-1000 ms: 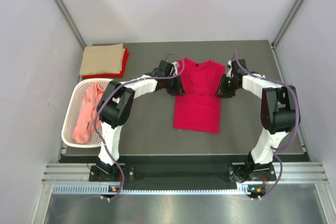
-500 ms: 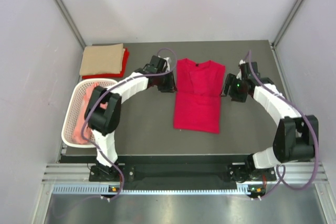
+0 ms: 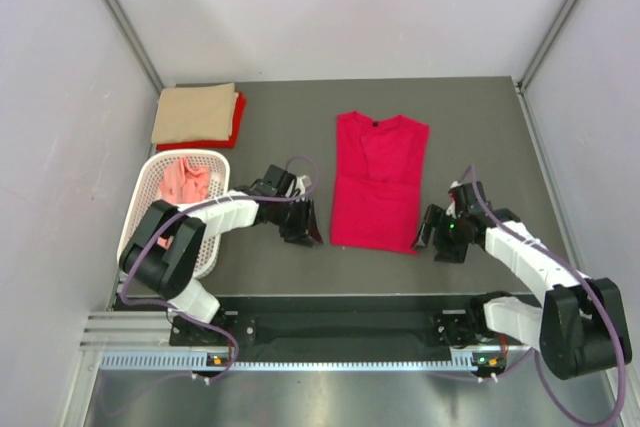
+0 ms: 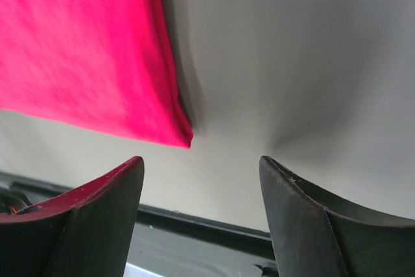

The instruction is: Fold and stack the t-shirts

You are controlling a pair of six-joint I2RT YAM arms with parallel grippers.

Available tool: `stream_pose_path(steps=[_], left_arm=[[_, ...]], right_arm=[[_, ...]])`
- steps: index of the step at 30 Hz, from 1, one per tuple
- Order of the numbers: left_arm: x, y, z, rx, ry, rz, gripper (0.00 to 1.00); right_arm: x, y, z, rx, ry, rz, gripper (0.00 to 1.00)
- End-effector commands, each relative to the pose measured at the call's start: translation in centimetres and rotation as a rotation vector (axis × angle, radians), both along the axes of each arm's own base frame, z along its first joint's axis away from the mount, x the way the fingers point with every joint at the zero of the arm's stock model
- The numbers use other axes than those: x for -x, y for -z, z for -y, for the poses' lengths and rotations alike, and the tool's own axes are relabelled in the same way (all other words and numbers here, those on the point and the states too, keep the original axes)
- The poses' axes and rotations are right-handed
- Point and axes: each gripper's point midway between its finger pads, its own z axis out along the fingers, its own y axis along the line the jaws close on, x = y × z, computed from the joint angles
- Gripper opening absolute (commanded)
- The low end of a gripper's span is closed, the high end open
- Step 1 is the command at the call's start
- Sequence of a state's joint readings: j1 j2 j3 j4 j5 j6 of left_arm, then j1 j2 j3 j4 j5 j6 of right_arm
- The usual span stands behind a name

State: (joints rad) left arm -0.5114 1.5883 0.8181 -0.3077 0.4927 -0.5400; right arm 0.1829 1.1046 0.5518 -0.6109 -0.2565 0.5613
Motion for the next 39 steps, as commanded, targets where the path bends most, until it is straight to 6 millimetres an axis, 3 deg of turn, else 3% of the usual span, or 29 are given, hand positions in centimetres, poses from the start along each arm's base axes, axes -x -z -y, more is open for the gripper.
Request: stream_pose_path(steps=[1, 11, 18, 25, 30, 33, 37, 39], left_arm=[[-0.5, -2.3, 2.2, 0.145, 0.027, 0.078, 0.43], [0.7, -0.9, 2.9, 0.209, 0.027, 0.021, 0.53], [0.4, 0.8, 3.0, 0.178, 0.025, -0.016, 0.53], [0.8, 2.0, 3.0, 0.162, 0.024, -0.047, 0.51], [0.8, 2.5, 2.6, 0.131, 0.007, -0.041, 0.47], [0.9, 2.7, 2.4, 0.120, 0.003, -0.036, 0.40], [1.0, 2.7, 2.1, 0.101, -0.006, -0.037, 0.09], [1.0, 2.6, 2.0, 0.101, -0.015, -0.037, 0.00]], right_arm=[[0.1, 0.0, -2.3, -0.063, -0.028, 0.023, 0.72], [1.4, 1.1, -2.5, -0.072, 0.009, 0.040, 0.70], [0.3, 1.3, -2.9, -0.090, 0.002, 0.072, 0.66], [0.6, 2.9, -3.2, -0.093, -0.014, 0.032, 0.60], [0.0, 2.7, -3.2, -0.085, -0.021, 0.037, 0.50], [-0.1, 2.8, -3.2, -0.081, -0.013, 0.029, 0.47], [0.3, 2.9, -2.7, -0.060, 0.003, 0.024, 0.42], [0.9, 3.2, -2.0, -0.033, 0.021, 0.012, 0.40]])
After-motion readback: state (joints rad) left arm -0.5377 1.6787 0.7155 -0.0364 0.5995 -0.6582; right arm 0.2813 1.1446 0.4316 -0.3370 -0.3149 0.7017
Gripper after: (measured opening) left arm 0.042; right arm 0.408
